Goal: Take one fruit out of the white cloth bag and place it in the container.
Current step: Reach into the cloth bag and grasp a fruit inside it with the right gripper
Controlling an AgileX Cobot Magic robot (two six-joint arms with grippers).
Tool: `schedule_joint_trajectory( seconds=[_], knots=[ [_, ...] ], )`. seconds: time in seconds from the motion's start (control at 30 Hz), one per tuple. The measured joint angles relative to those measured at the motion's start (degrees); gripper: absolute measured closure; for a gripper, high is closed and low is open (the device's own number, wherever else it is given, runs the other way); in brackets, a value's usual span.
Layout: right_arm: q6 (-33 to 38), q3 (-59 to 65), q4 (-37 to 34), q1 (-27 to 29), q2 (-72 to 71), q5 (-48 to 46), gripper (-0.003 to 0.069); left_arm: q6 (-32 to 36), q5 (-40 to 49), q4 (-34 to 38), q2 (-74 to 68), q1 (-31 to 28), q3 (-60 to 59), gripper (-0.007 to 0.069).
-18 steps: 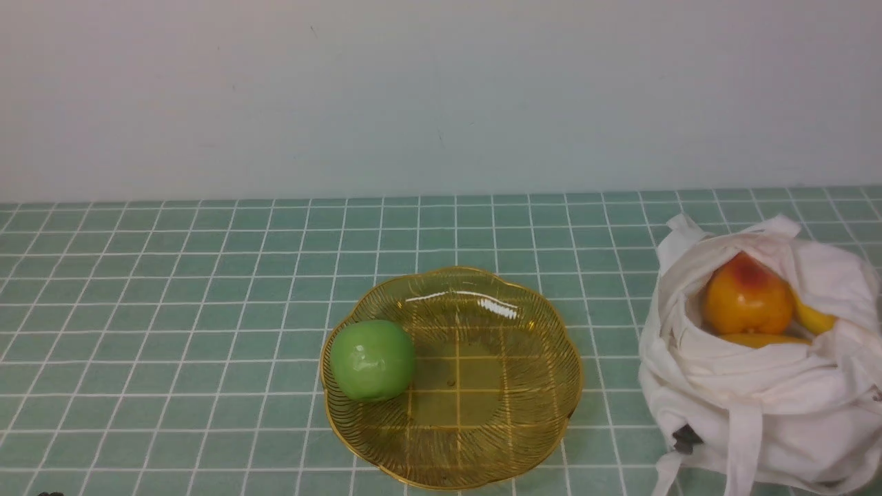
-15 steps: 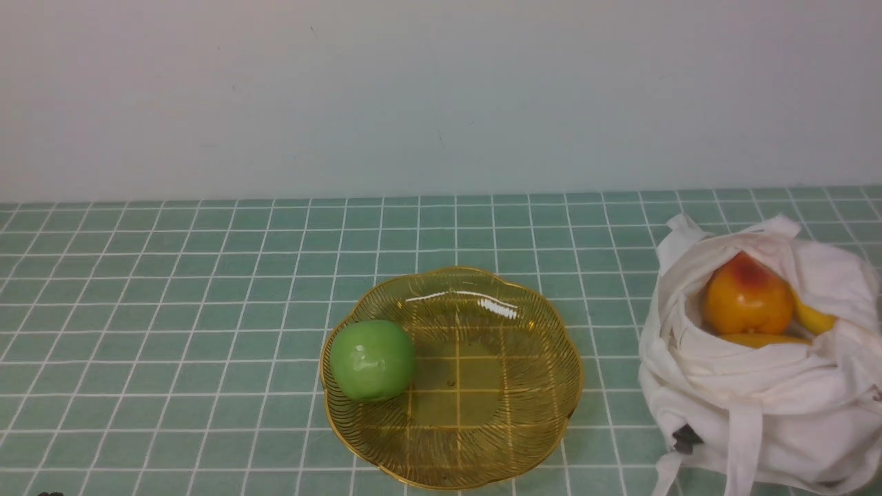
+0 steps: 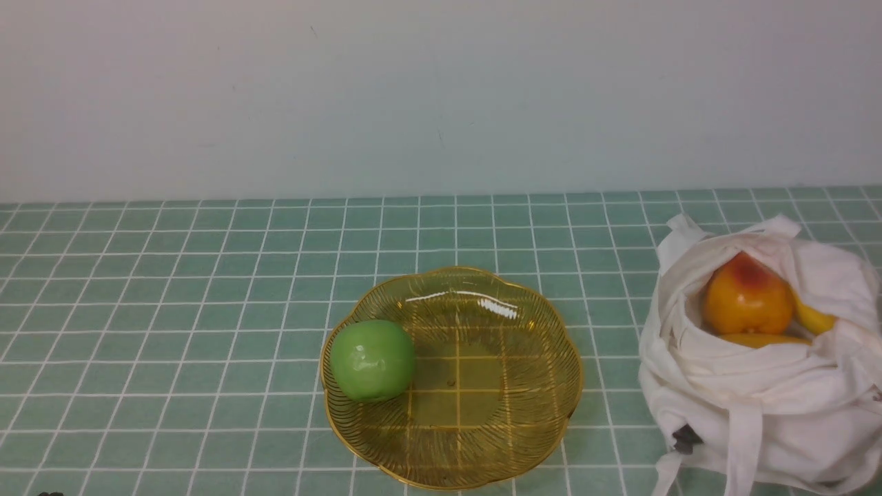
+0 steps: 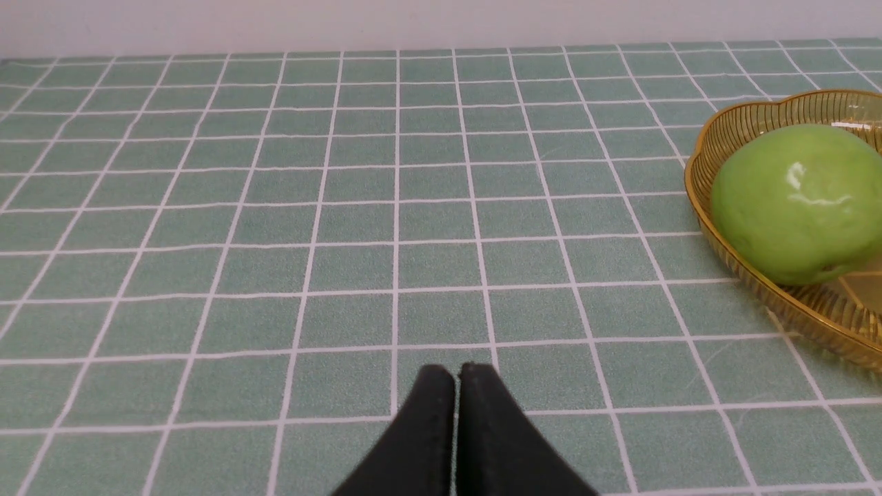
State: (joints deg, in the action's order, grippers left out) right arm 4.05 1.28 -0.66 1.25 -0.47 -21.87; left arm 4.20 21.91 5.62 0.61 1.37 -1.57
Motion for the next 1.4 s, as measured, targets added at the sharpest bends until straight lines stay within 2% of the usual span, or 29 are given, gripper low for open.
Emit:
schedule_joint_trajectory(
  seconds=[0.5, 0.7, 0.73, 0.83, 1.13, 1.23, 1.33, 1.4],
  knots=[
    [-0.78, 0.00, -0.56, 0.00, 0.00, 0.66, 0.0673, 0.00, 0.00, 0.00, 0.00, 0.00, 0.00, 0.0632],
    [-7.17, 0.44, -13.53, 0.00, 0.00, 10.43, 0.0673, 0.00, 0.00, 0.00, 0.00, 0.00, 0.00, 0.0632],
    [-9.68, 0.44, -18.94, 0.00, 0.00, 13.15, 0.0673, 0.00, 0.00, 0.00, 0.00, 0.00, 0.00, 0.0632],
    [-12.81, 0.44, -27.80, 0.00, 0.00, 17.45, 0.0673, 0.00, 0.00, 0.00, 0.00, 0.00, 0.00, 0.0632],
    [-14.82, 0.16, -34.46, 0.00, 0.00, 28.67, 0.0673, 0.00, 0.00, 0.00, 0.00, 0.00, 0.00, 0.0632],
    [-14.01, -4.12, -33.54, -0.18, 0.00, 26.89, 0.0673, 0.00, 0.00, 0.00, 0.00, 0.00, 0.00, 0.0632],
    [-10.22, -16.64, -28.70, -0.50, 4.57, 18.09, 0.0673, 0.00, 0.00, 0.00, 0.00, 0.00, 0.00, 0.0632],
    [-8.14, -23.69, -25.14, -0.50, 10.81, 8.96, 0.0673, 0.00, 0.00, 0.00, 0.00, 0.00, 0.00, 0.0632]
  ],
)
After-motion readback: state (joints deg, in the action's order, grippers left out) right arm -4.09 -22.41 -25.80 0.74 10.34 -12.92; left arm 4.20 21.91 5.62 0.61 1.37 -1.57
